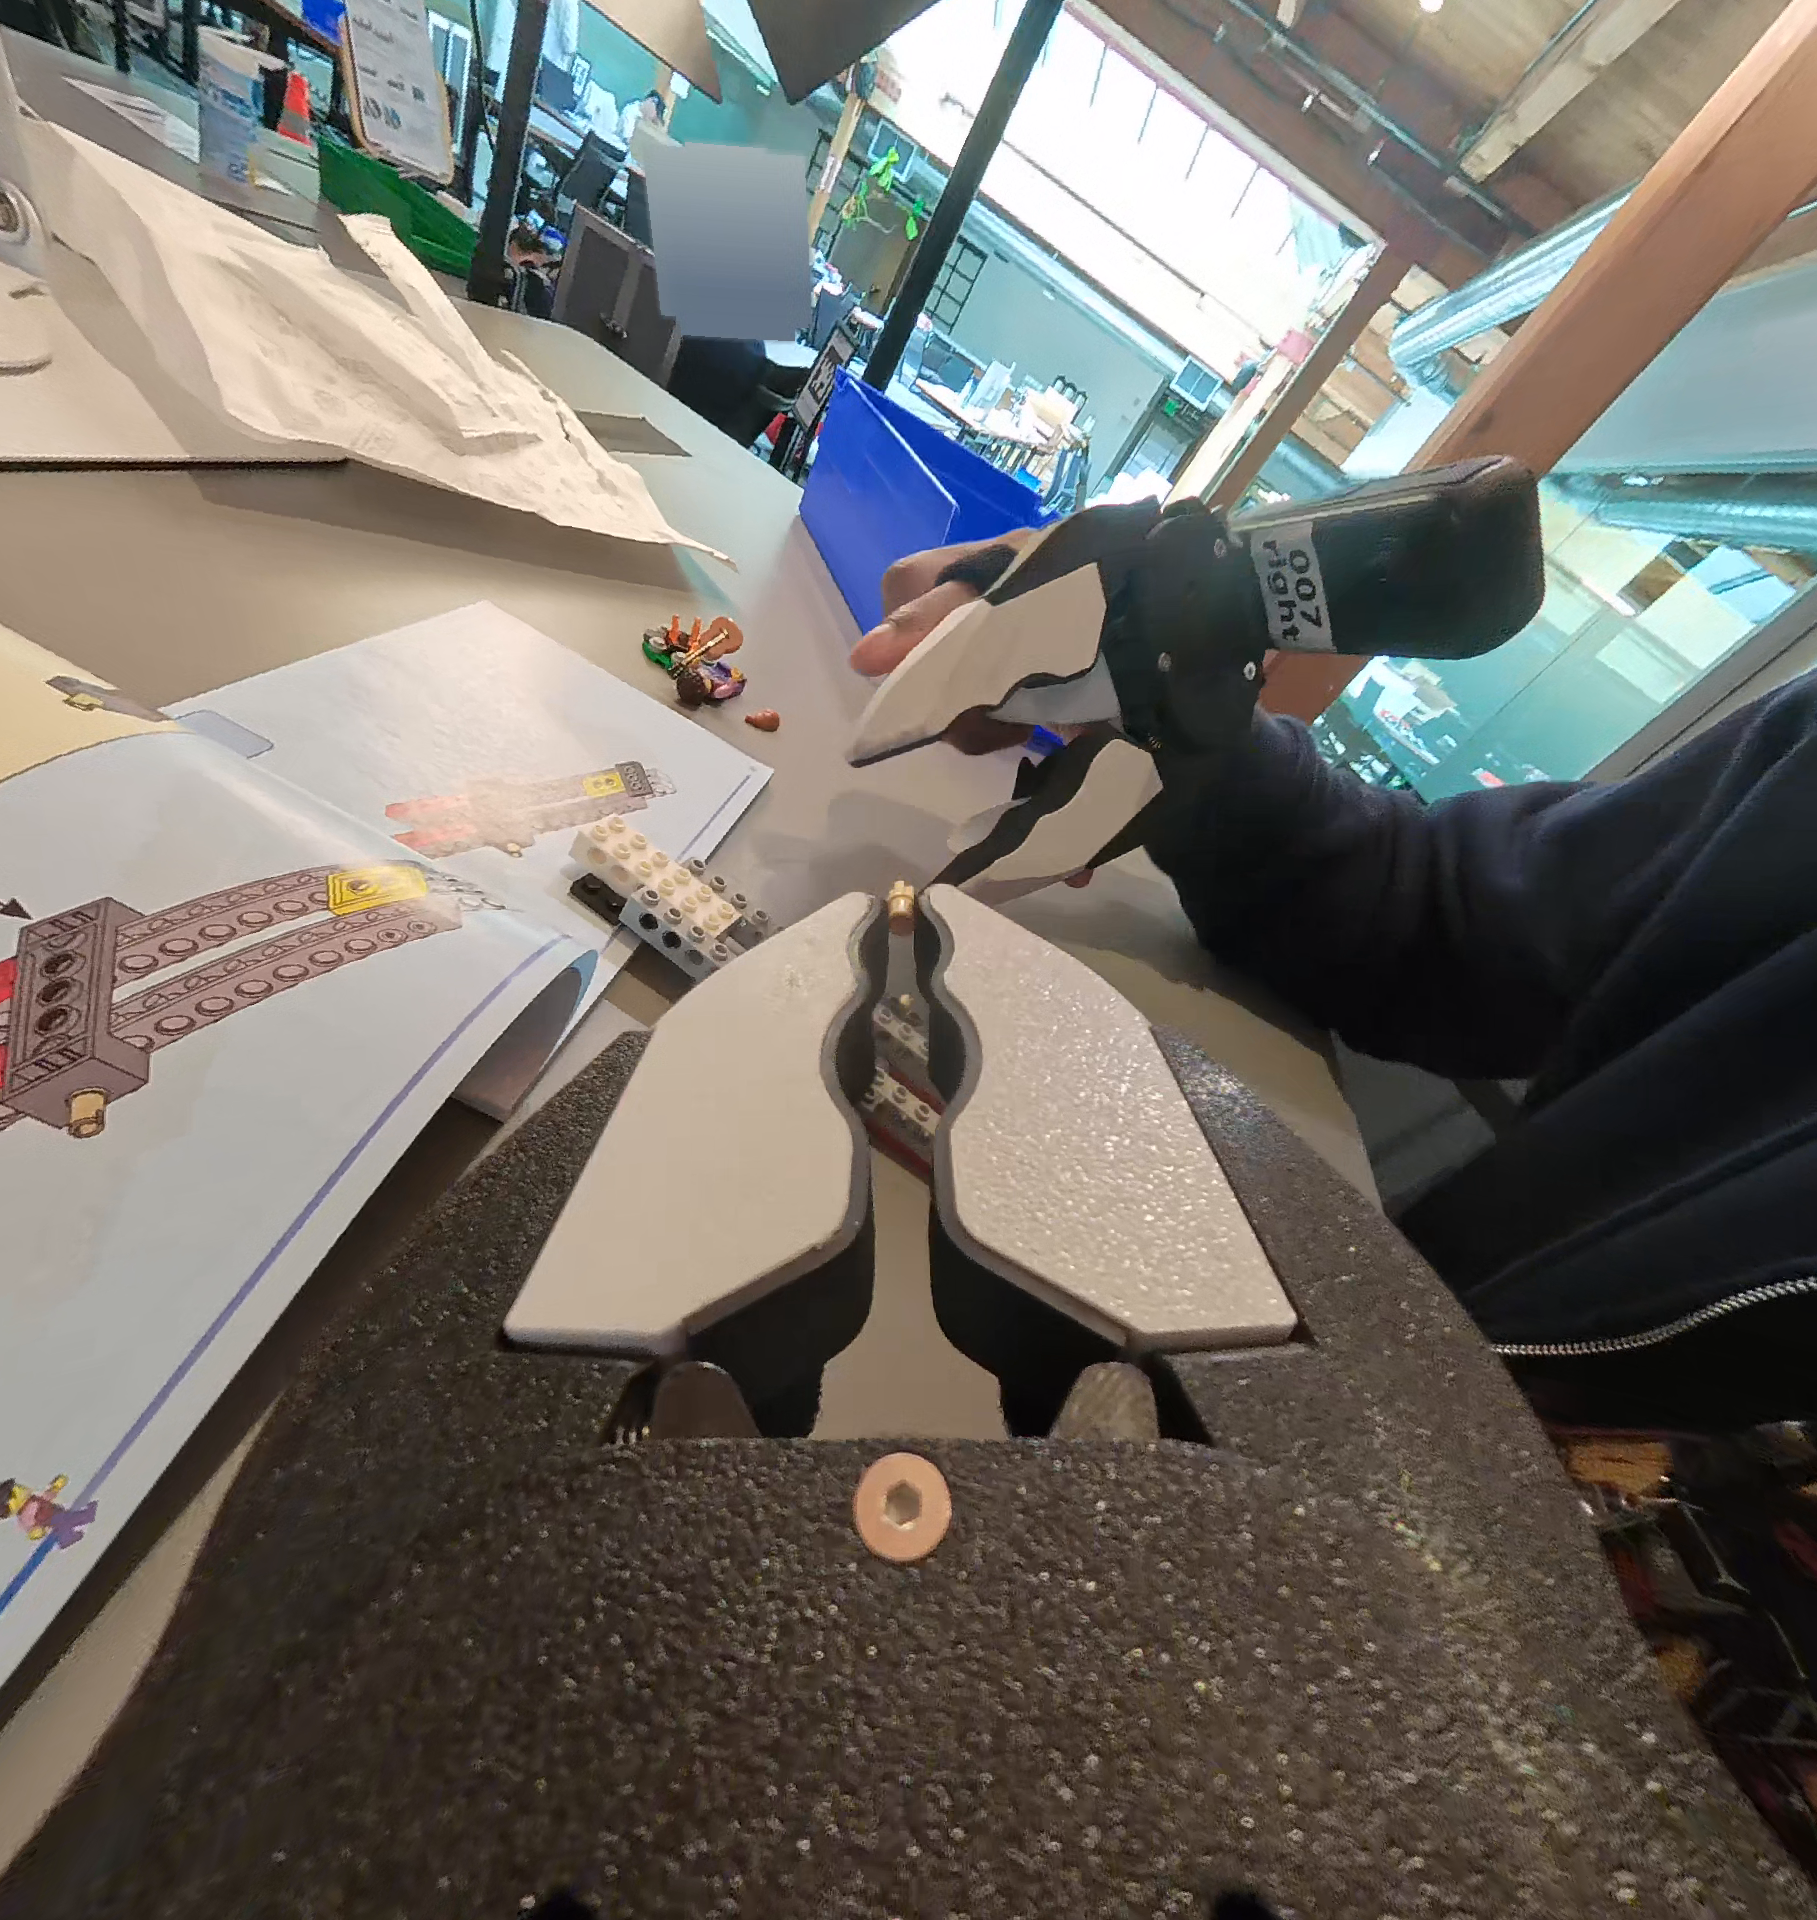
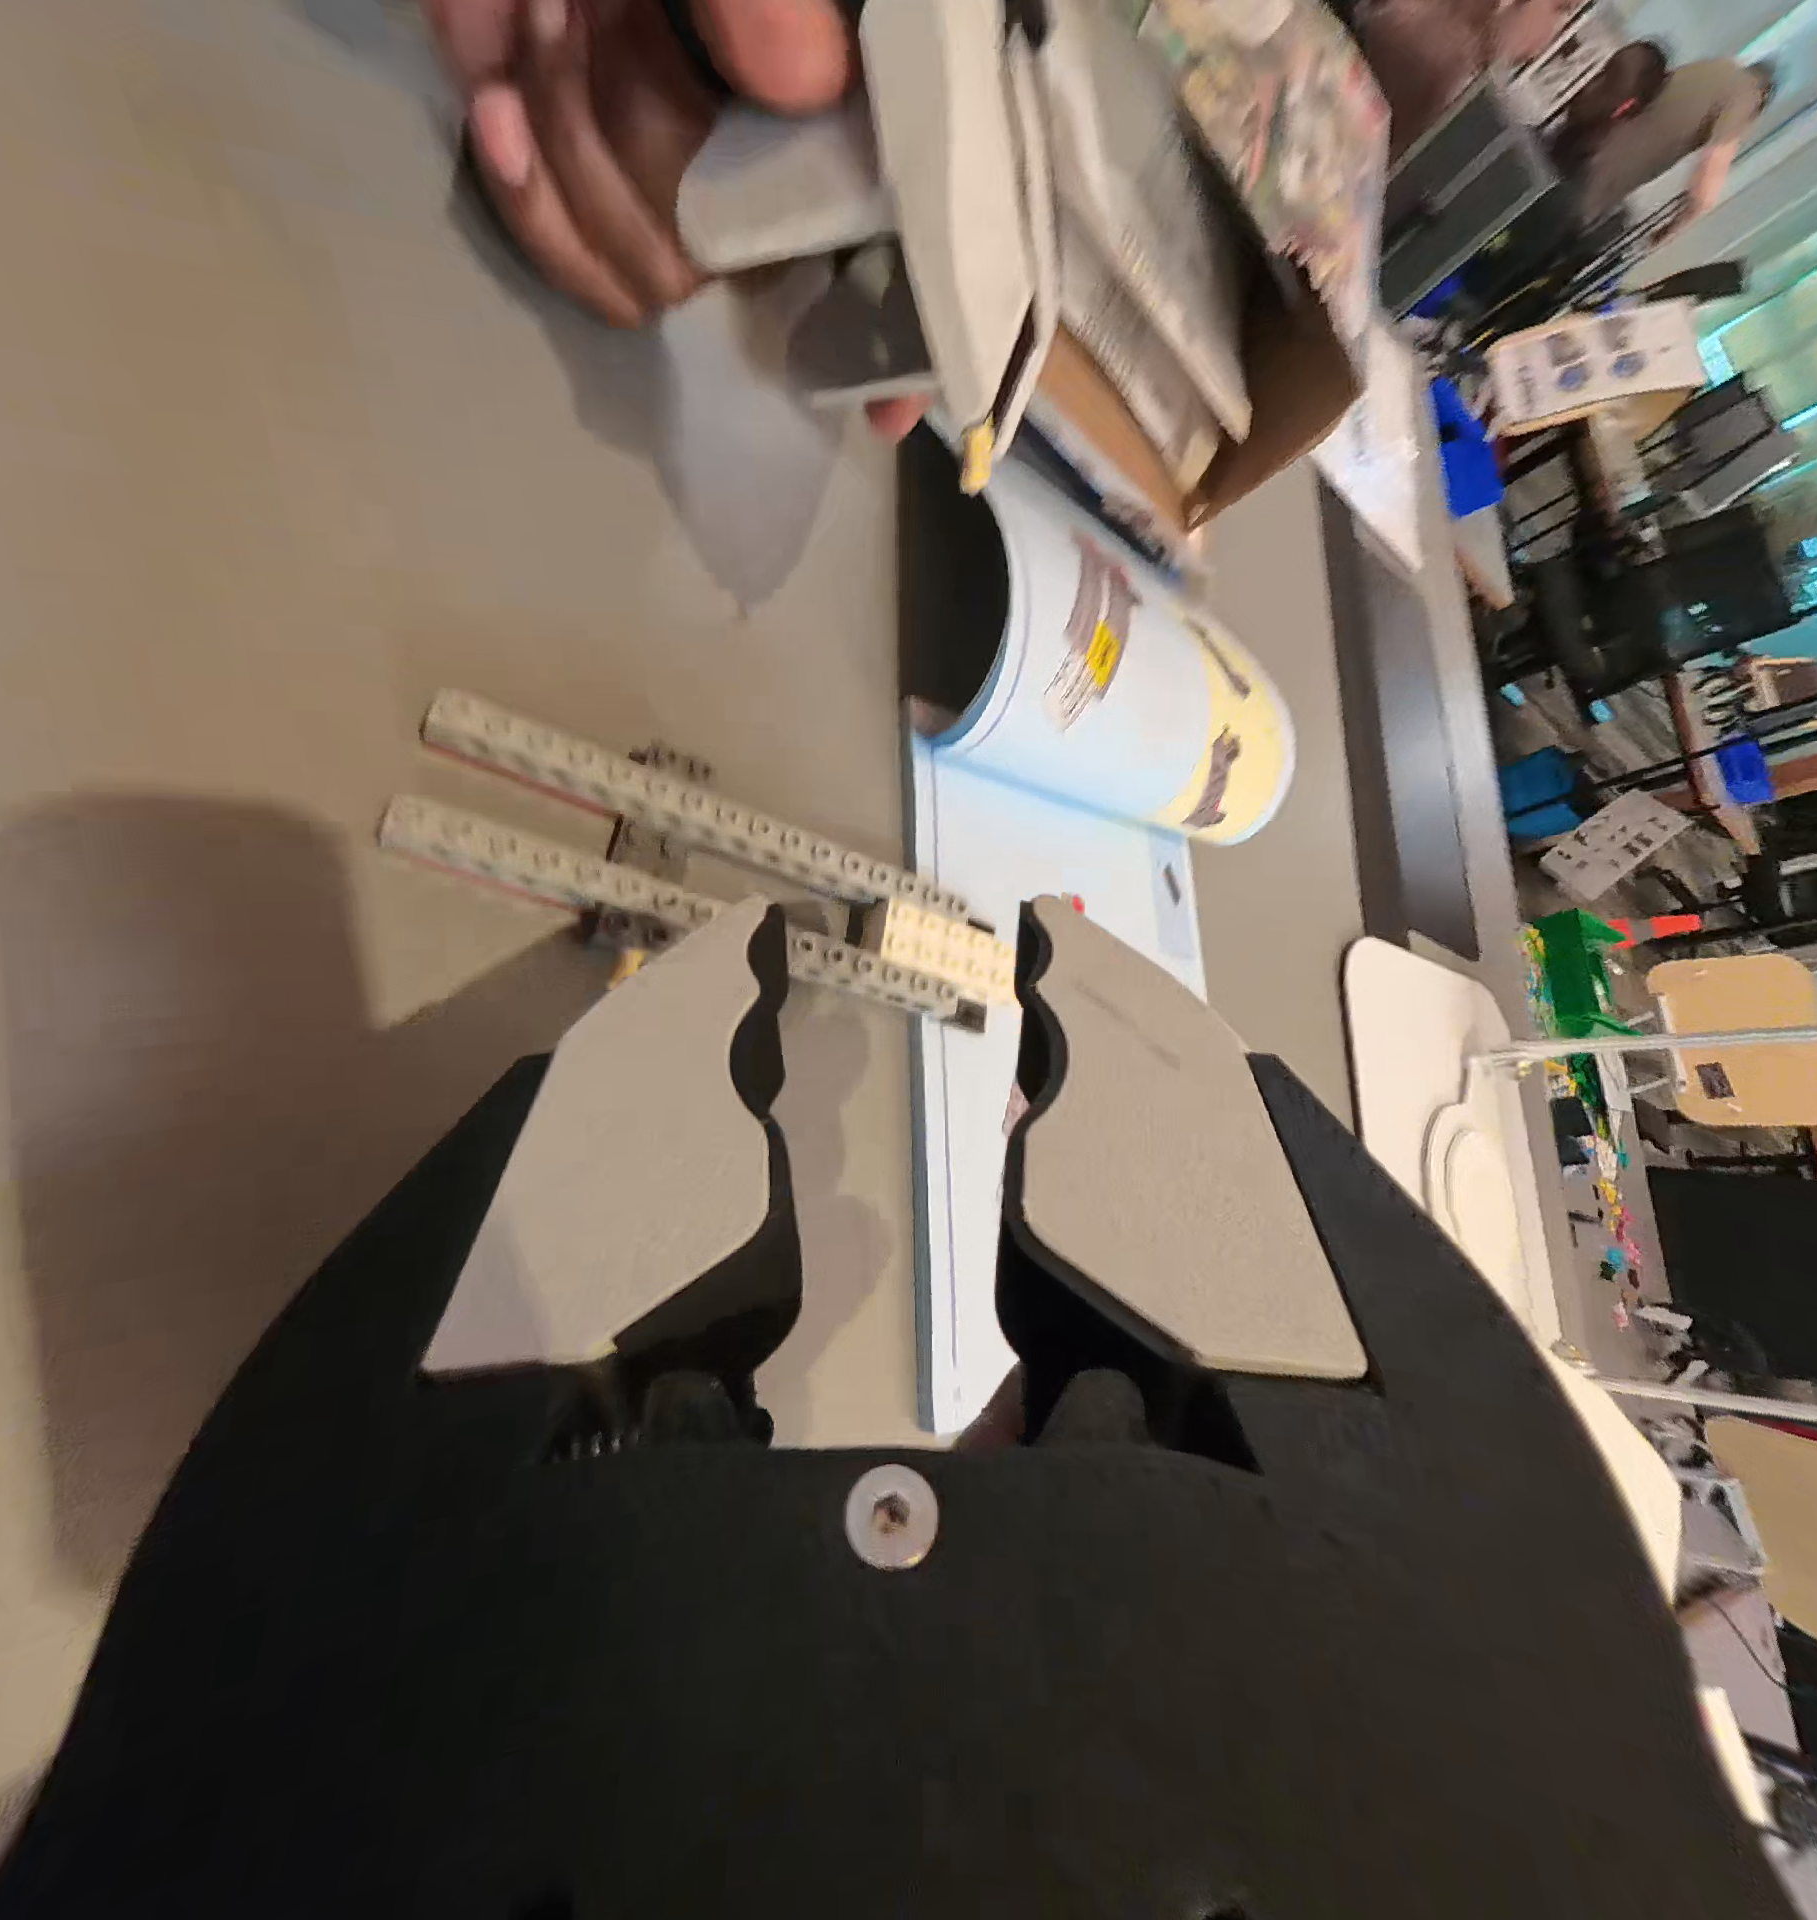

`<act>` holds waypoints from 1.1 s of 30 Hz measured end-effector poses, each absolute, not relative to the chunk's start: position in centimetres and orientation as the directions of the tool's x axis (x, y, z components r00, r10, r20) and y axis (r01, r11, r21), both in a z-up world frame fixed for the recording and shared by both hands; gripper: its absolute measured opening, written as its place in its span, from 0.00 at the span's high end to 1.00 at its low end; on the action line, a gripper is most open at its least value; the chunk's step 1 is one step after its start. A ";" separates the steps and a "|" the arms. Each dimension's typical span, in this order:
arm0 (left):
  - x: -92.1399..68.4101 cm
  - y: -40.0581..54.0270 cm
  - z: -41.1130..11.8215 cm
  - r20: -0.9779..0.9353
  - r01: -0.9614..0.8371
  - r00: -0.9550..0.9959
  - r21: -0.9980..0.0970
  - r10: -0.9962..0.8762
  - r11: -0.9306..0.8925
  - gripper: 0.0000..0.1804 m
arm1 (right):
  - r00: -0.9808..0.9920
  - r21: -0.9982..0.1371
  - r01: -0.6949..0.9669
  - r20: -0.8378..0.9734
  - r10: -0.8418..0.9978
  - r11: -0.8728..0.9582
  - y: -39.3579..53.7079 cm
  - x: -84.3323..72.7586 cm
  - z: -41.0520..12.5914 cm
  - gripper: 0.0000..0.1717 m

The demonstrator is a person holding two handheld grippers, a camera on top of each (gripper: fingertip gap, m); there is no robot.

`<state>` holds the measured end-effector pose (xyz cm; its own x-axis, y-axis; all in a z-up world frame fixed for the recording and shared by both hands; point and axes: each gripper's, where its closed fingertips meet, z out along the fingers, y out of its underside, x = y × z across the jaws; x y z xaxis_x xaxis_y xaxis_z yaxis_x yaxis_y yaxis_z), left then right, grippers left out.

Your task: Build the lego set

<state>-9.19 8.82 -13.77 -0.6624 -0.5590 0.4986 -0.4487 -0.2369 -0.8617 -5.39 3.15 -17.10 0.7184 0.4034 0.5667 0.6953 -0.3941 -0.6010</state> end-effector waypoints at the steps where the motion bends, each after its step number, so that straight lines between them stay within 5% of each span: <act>1: -9.2 8.8 -13.8 0.492 -0.447 -0.662 -0.865 -0.565 -0.230 0.98 | 0.702 -0.572 0.712 0.565 0.433 -0.408 3.4 -5.3 -17.5 0.75; 7: -9.0 9.5 -13.5 0.496 -0.438 -0.645 -0.863 -0.582 -0.250 0.98 | 0.464 -0.351 0.884 0.570 0.678 -0.309 5.8 -6.4 -18.6 0.76; 14: -8.8 11.4 -12.9 0.497 -0.408 -0.616 -0.865 -0.611 -0.292 0.98 | 0.340 -0.222 0.932 0.255 0.905 -0.287 5.7 -6.1 -21.1 0.82; 24: -9.1 12.9 -12.4 0.522 -0.408 -0.596 -0.851 -0.610 -0.330 0.98 | 0.231 -0.098 0.971 0.143 0.962 -0.218 5.6 -6.6 -22.9 0.90; 33: -10.2 10.1 -14.8 0.503 -0.512 -0.652 -0.844 -0.567 -0.159 0.98 | 0.221 -0.037 0.974 0.321 0.921 -0.221 5.2 -6.3 -22.5 0.92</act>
<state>-10.17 10.13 -14.76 -0.6522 -0.5674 0.5027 -0.5123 -0.1590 -0.8440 -6.31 5.22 -22.45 0.2215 0.9209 0.3208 0.9745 -0.2213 -0.0375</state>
